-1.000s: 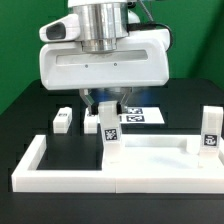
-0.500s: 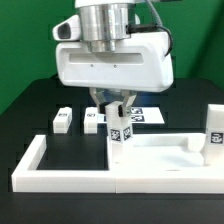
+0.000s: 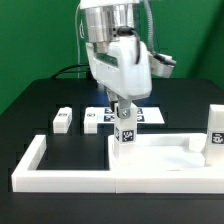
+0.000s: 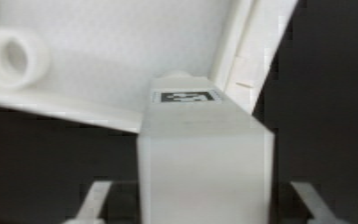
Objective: Assemble desk
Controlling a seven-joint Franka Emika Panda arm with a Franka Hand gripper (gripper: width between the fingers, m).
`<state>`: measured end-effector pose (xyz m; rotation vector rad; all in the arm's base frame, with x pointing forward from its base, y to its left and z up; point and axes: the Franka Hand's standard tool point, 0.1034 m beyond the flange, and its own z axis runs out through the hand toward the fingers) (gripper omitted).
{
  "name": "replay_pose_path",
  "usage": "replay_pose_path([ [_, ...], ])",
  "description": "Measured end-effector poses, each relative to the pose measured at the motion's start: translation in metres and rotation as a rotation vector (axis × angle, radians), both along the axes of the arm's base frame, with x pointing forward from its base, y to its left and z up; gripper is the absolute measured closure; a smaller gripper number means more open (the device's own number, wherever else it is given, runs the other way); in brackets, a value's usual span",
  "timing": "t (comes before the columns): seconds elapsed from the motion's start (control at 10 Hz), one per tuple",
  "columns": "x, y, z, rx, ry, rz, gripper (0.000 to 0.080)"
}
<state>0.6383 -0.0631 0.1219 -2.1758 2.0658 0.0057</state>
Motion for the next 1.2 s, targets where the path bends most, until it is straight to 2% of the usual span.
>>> replay_pose_path([
  [0.1,-0.003,-0.001,-0.0006,0.015,-0.008,-0.063,0.0508],
  [0.2,-0.0027,0.0001,-0.0013,0.019,-0.003,-0.101,0.0414],
  [0.3,-0.0028,0.0004,-0.0021,0.018,-0.003,-0.09,0.0414],
  [0.5,-0.0032,0.0004,-0.0031,0.01,-0.009,-0.019,0.0177],
  [0.6,-0.0037,-0.0004,-0.0046,0.0,-0.019,0.087,0.0177],
  [0.8,-0.0053,-0.0004,-0.0059,-0.024,-0.069,0.483,0.0151],
  [1.2,-0.0067,-0.0001,-0.0063,-0.065,-0.106,0.795,0.0151],
])
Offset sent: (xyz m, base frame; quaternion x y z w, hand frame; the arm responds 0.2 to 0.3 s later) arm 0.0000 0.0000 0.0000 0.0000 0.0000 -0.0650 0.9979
